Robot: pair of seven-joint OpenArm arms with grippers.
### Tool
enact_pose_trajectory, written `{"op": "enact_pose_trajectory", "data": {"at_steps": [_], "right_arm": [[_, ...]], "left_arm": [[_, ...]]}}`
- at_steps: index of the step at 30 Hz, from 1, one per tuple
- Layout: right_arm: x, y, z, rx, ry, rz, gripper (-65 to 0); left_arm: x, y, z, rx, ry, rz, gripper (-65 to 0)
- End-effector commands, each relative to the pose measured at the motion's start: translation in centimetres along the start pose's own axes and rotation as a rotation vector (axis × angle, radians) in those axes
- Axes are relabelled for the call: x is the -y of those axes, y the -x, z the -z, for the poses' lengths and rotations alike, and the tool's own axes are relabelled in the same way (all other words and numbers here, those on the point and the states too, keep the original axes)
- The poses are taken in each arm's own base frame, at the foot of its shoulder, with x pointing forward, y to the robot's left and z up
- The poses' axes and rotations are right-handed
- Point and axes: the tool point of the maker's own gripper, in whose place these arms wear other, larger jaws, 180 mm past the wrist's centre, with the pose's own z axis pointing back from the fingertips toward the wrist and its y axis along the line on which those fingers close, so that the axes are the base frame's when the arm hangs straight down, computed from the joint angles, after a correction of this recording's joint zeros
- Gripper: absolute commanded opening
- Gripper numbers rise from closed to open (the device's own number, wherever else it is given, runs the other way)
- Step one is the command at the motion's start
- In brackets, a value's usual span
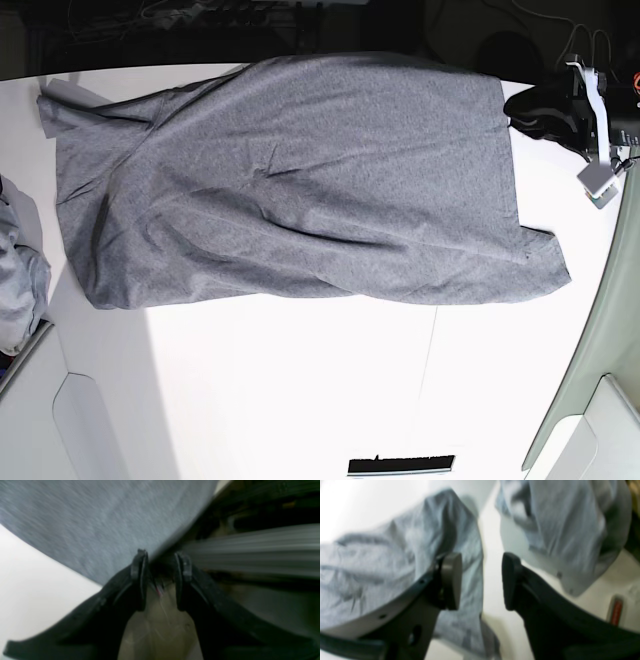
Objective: Layout the t-shirt on the table in an organized manner, then fold the t-shirt properly
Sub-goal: 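Grasp two corners of the spread t-shirt with both grippers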
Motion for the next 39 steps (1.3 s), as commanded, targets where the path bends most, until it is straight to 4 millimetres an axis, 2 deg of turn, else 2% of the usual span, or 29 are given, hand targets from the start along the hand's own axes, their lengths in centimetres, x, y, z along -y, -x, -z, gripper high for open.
{"op": "enact_pose_trajectory", "data": {"at_steps": [1, 3, 5, 8, 9, 12, 13, 17, 21, 25, 30, 34, 37, 39], "right_arm": [[-0.4, -2.6, 0.1, 0.073, -0.016, -0.018, -38.4], [-1.9, -3.4, 1.3, 0.09, -0.056, -0.022, -38.5], [-4.1, -3.4, 2.8, 0.076, -0.113, -0.038, -38.5], [-8.6, -2.0, 5.2, 0.025, -0.228, -0.068, -39.6], [-10.3, -1.4, 6.0, 0.008, -0.27, -0.077, -42.9], [-15.5, 0.5, 7.8, -0.044, -0.387, -0.11, -61.1], [-17.1, 1.2, 8.3, -0.058, -0.42, -0.117, -65.0], [-23.5, 4.0, 9.3, -0.103, -0.546, -0.13, -65.0], [-29.6, 7.7, 9.3, -0.172, -0.659, -0.182, -65.0], [-34.5, 10.4, 9.0, -0.194, -0.725, -0.278, -65.0], [-38.8, 13.5, 8.3, -0.24, -0.779, -0.392, -65.0], [-39.9, 15.9, 8.3, -0.288, -0.797, -0.421, -65.0], [-39.2, 18.0, 8.7, -0.347, -0.784, -0.423, -65.0], [-38.4, 19.3, 8.8, -0.396, -0.772, -0.423, -65.0]], "left_arm": [[-0.7, -2.1, -0.6, 0.067, -0.038, 0.044, -44.7], [-2.6, -3.8, -0.7, 0.131, -0.145, 0.096, -44.7], [-4.8, -5.7, -1.0, 0.218, -0.247, 0.137, -44.7], [-9.5, -7.8, -2.1, 0.335, -0.434, 0.116, -44.7], [-11.3, -8.2, -2.5, 0.363, -0.497, 0.09, -44.8], [-15.6, -8.6, -3.2, 0.415, -0.579, 0.017, -45.1], [-16.8, -8.7, -3.3, 0.43, -0.59, -0.014, -46.5], [-21.3, -8.3, -3.5, 0.47, -0.631, -0.14, -53.8], [-24.6, -8.2, -3.0, 0.494, -0.668, -0.209, -54.7], [-25.9, -9.0, 0.0, 0.437, -0.659, -0.179, -54.8], [-25.8, -10.3, 3.9, 0.368, -0.65, -0.125, -65.0], [-25.2, -10.6, 6.3, 0.334, -0.645, -0.101, -65.0], [-24.6, -9.9, 8.3, 0.281, -0.641, -0.075, -65.0], [-25.0, -9.1, 8.8, 0.257, -0.679, -0.091, -65.0]]}}
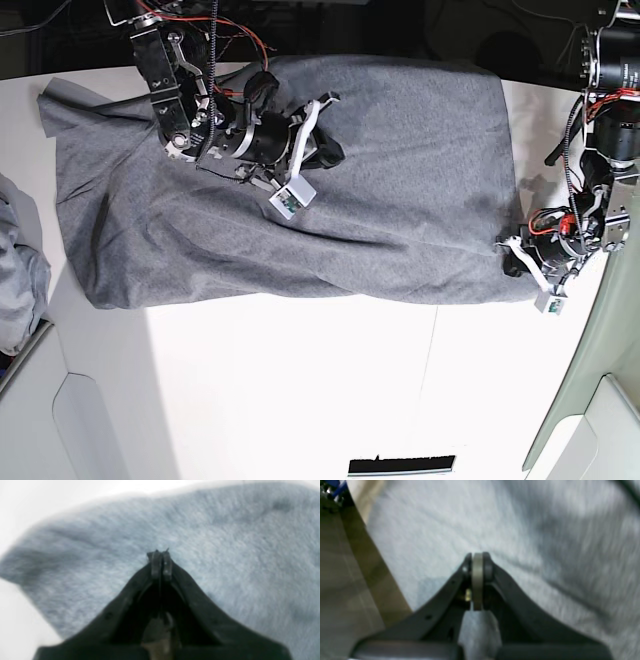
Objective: Layout the t-shirt on the table in an organized manner, then fold the t-shirt properly
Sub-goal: 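Grasp two corners of the spread t-shirt with both grippers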
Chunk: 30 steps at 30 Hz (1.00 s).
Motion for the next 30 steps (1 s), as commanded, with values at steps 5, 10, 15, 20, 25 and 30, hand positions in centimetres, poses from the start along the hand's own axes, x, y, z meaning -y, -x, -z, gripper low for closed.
{"op": "enact_pose_trajectory", "data": {"at_steps": [5, 10, 15, 20, 25, 30], "right_arm": [[0.3, 1.3, -1.4, -0.001, -0.032, 0.05, -65.0], [0.7, 4.1, -3.3, -0.05, -0.042, 0.088, -65.0], [0.6, 6.5, -4.2, -0.09, -0.046, 0.117, -65.0], [0.5, 9.0, -5.0, -0.153, -0.042, 0.131, -65.0], [0.9, 10.2, -6.2, -0.176, -0.042, 0.137, -65.0], [1.3, 9.9, -7.2, -0.18, -0.036, 0.114, -65.0]], "left_arm": [[-3.2, -0.6, -0.4, -0.015, -0.133, 0.065, -65.0], [-3.7, -2.3, -0.4, 0.004, -0.158, 0.087, -65.0], [-3.8, -5.1, -0.4, 0.05, -0.16, 0.09, -65.0], [-3.5, -7.5, -0.5, 0.086, -0.139, 0.111, -65.0], [-4.1, -7.4, -0.7, 0.071, -0.156, 0.136, -65.0], [-4.4, -5.9, -0.9, 0.028, -0.123, 0.145, -65.0]]}}
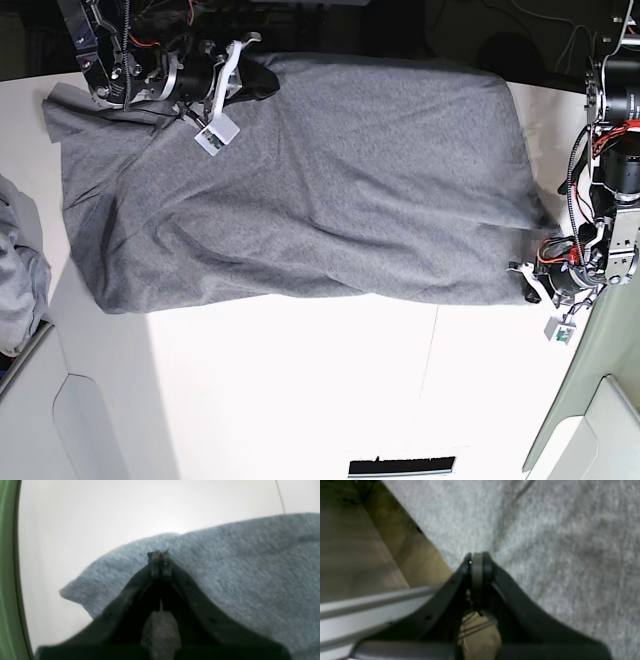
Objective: Layout the t-shirt on the table in an organized manner, then fold the t-shirt properly
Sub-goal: 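Grasp two corners of the spread t-shirt with both grippers, then drag the held t-shirt corners toward the robot with both grippers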
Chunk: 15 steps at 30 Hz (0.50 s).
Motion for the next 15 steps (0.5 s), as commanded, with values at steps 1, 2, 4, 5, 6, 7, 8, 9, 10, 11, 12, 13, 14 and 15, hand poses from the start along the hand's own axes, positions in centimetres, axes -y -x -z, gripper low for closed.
{"op": "enact_pose_trajectory", "data": {"at_steps": [1, 2, 4, 5, 6, 7, 8, 9, 10, 11, 12, 13, 14, 15], "right_arm": [[0.6, 0.1, -0.5, -0.02, 0.023, -0.022, -65.0], [0.7, 0.1, -0.7, -0.022, 0.027, -0.028, -65.0], [0.9, 0.0, -1.0, -0.02, 0.033, -0.038, -65.0], [0.9, -0.2, -1.1, -0.017, 0.034, -0.042, -65.0], [0.8, -0.4, -1.2, -0.011, 0.034, -0.046, -65.0], [0.7, -0.7, -1.2, -0.003, 0.031, -0.05, -65.0], [0.4, -1.2, -1.3, 0.012, 0.023, -0.052, -65.0], [0.1, -1.8, -1.4, 0.034, 0.016, -0.057, -65.0], [-0.3, -2.7, -1.7, 0.063, 0.009, -0.067, -65.0], [-0.6, -3.7, -2.0, 0.095, 0.009, -0.084, -65.0], [-0.8, -4.8, -2.3, 0.132, 0.012, -0.105, -65.0], [-0.7, -6.1, -2.8, 0.17, 0.025, -0.131, -65.0], [-0.4, -7.3, -3.3, 0.199, 0.046, -0.155, -65.0], [0.3, -8.5, -3.8, 0.223, 0.08, -0.168, -65.0]], "left_arm": [[-1.7, -1.9, -0.6, 0.044, -0.025, 0.003, -65.0], [-1.9, -1.6, -0.7, 0.036, -0.029, 0.001, -65.0], [-2.5, -0.9, -0.7, 0.018, -0.037, -0.004, -65.0], [-2.7, -0.6, -0.8, 0.01, -0.04, -0.007, -65.0], [-2.8, -0.4, -0.8, 0.005, -0.042, -0.009, -65.0], [-2.8, -0.2, -0.8, 0.001, -0.043, -0.011, -65.0], [-2.8, -0.1, -0.7, -0.003, -0.042, -0.013, -65.0], [-2.8, 0.0, -0.7, -0.005, -0.043, -0.014, -65.0], [-2.8, 0.1, -0.7, -0.006, -0.042, -0.015, -65.0], [-2.9, 0.1, -0.7, -0.009, -0.043, -0.015, -65.0], [-2.9, 0.1, -0.7, -0.009, -0.043, -0.015, -65.0], [-3.0, 0.1, -0.8, -0.012, -0.045, -0.014, -65.0], [-2.8, -0.1, -0.9, -0.014, -0.035, -0.008, -65.0], [-2.2, -0.4, -1.0, -0.013, 0.0, 0.0, -65.0]]}}
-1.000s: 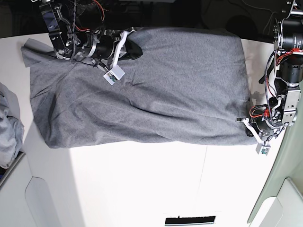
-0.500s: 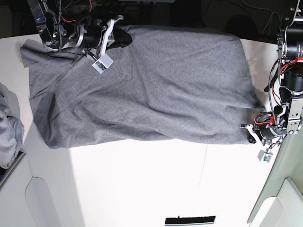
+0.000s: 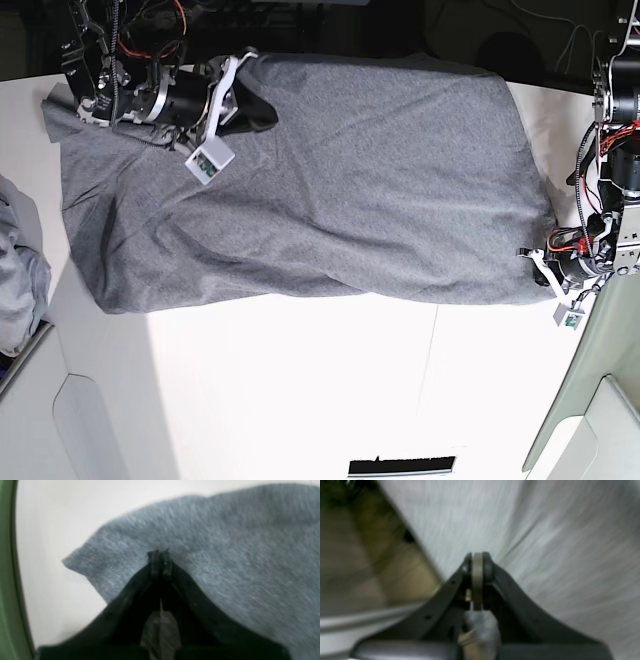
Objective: Layout the t-shirt on the table in an organized manner, then fold the t-shirt properly
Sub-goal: 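Drag the held t-shirt corners toward the robot with both grippers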
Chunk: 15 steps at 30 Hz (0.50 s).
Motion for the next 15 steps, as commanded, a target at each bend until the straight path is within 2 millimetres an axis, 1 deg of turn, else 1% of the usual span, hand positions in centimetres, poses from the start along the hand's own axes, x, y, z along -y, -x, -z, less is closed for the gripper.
{"op": "enact_pose_trajectory", "data": {"at_steps": [1, 3, 5, 6, 8, 11, 13, 14, 15], "right_arm": [[1.7, -2.6, -0.6, 0.062, 0.054, -0.024, -65.0], [4.5, -5.0, -1.3, 0.107, 0.143, -0.05, -65.0], [7.6, -7.8, -2.3, 0.174, 0.225, -0.043, -65.0], [9.2, -9.1, -2.8, 0.207, 0.266, -0.027, -65.0], [12.2, -11.5, -3.8, 0.261, 0.33, 0.005, -65.0], [16.0, -14.5, -4.7, 0.305, 0.402, 0.021, -65.0], [18.1, -15.9, -4.7, 0.311, 0.434, 0.027, -65.0], [19.1, -16.2, -4.5, 0.302, 0.448, 0.035, -60.7], [20.0, -16.4, -4.3, 0.289, 0.459, 0.045, -54.8]], "left_arm": [[-0.4, -3.2, -1.0, 0.075, 0.03, 0.013, -65.0], [1.4, -4.3, -1.7, 0.102, 0.125, 0.01, -65.0], [3.4, -5.9, -2.7, 0.148, 0.209, 0.012, -65.0], [4.2, -6.4, -3.2, 0.159, 0.237, 0.017, -65.0], [5.9, -6.7, -4.0, 0.163, 0.282, 0.026, -65.0], [9.0, -5.9, -5.5, 0.151, 0.377, 0.036, -65.0], [11.1, -4.5, -6.5, 0.126, 0.443, 0.052, -65.0], [12.0, -3.6, -6.9, 0.109, 0.47, 0.052, -65.0], [12.8, -2.6, -7.2, 0.091, 0.496, 0.048, -65.0]]}}
